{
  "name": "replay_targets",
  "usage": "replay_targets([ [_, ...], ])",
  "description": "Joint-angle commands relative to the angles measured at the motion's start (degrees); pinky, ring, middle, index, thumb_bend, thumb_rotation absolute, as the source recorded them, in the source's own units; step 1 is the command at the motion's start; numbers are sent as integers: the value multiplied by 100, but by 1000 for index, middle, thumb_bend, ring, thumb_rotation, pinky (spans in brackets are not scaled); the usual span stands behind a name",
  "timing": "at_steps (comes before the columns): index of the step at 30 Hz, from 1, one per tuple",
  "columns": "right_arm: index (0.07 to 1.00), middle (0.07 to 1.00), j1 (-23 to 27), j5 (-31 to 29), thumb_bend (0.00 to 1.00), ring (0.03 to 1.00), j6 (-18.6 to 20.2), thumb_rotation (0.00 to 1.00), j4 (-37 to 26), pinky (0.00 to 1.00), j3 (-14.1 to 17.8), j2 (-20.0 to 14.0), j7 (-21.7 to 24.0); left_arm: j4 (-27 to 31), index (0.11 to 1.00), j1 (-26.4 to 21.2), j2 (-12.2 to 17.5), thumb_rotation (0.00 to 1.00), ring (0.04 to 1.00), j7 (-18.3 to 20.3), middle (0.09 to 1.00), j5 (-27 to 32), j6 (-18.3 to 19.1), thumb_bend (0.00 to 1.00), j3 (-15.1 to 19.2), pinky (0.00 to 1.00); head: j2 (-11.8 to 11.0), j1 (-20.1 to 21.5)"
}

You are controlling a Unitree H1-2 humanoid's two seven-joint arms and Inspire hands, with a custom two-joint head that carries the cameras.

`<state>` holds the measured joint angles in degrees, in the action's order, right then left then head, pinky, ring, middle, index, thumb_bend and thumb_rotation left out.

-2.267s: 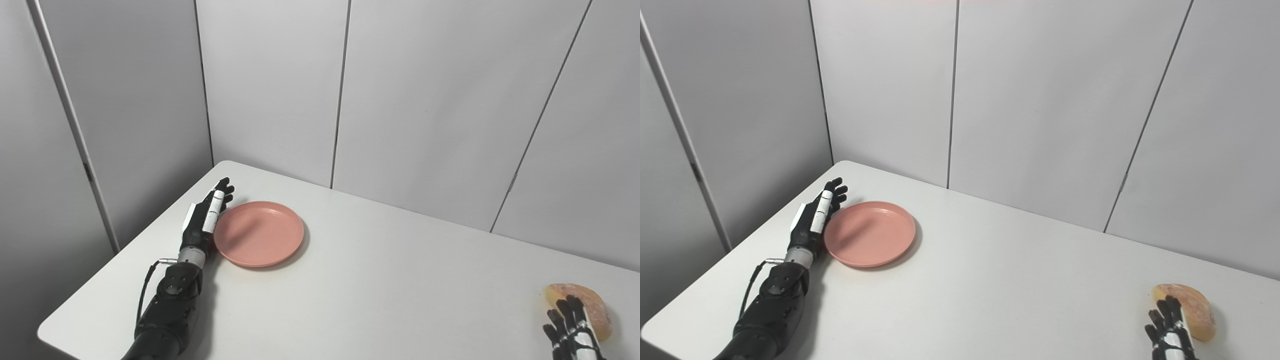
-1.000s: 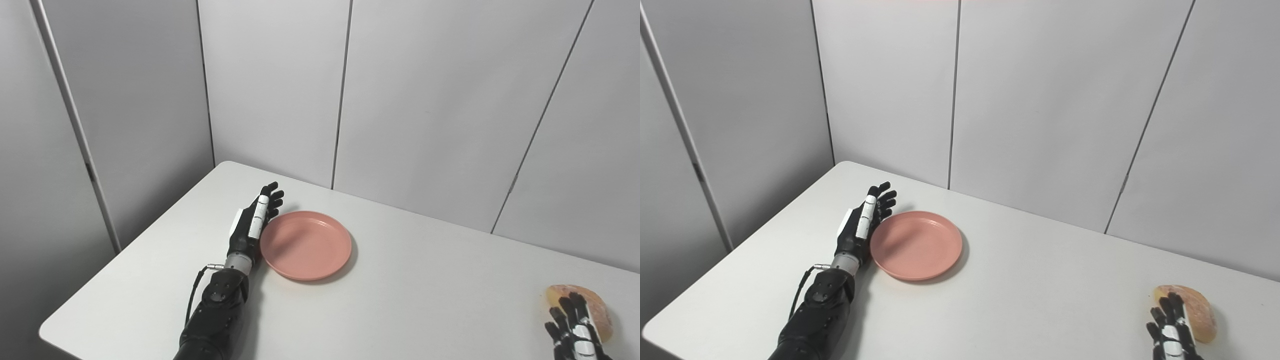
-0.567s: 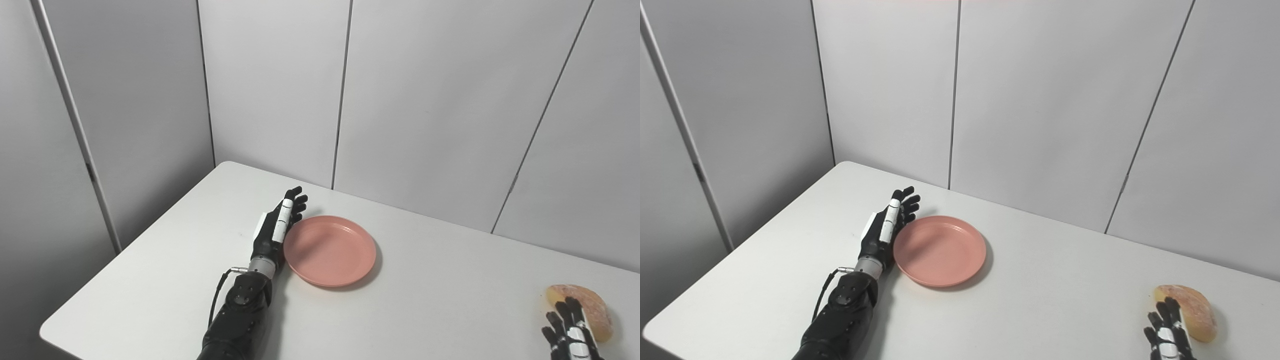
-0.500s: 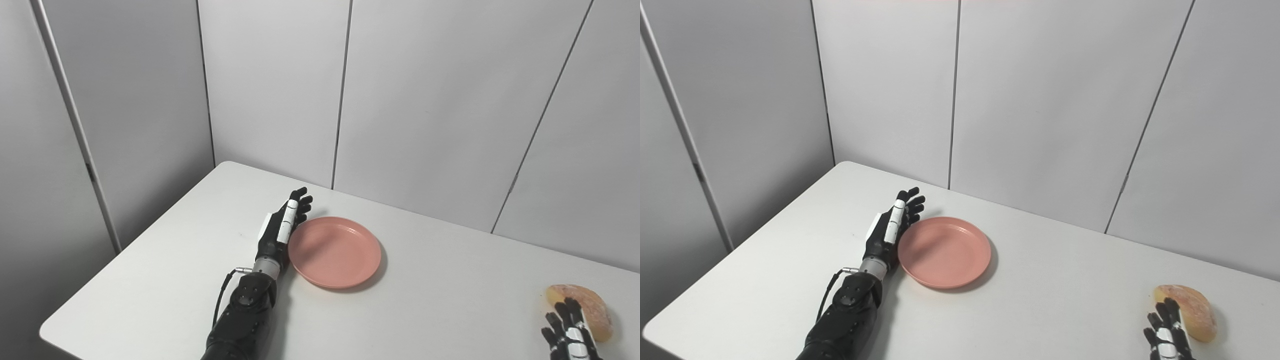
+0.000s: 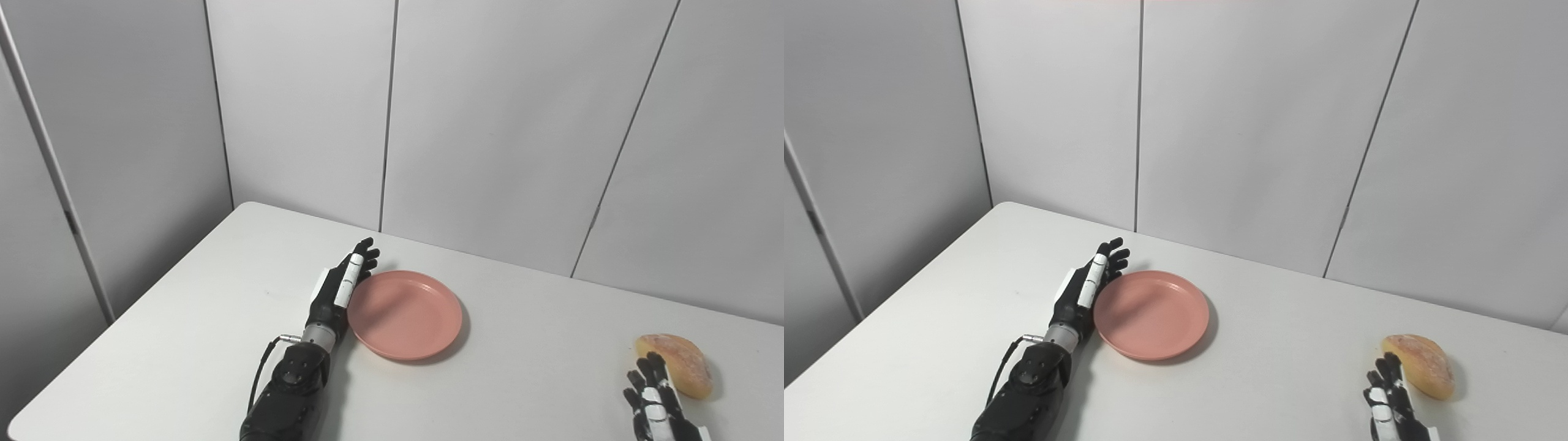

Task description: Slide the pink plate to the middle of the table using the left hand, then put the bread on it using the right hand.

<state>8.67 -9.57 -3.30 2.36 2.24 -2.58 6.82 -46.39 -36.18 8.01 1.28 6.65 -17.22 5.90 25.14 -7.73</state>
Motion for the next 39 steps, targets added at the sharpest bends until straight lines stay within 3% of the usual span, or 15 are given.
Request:
replay_targets([
  [1,1000,996,189,81,557,983,-365,790,-117,1000,-18,29,-17,-9,880,44,-94,1000,900,127,883,17,-47,745,-52,927,35,211],
  [11,1000,976,314,488,551,960,-446,745,7,1000,-152,365,-301,-90,876,97,-96,1000,895,514,880,180,-57,756,-52,917,234,1124],
  [25,1000,976,388,731,586,976,-342,745,-42,1000,-360,611,-489,-100,877,133,-123,1000,902,886,886,206,-2,770,-138,910,436,1818],
  [39,1000,981,384,840,586,983,-244,767,-132,1000,-435,688,-592,174,883,305,-489,1000,905,914,895,146,70,763,-356,918,457,1990],
])
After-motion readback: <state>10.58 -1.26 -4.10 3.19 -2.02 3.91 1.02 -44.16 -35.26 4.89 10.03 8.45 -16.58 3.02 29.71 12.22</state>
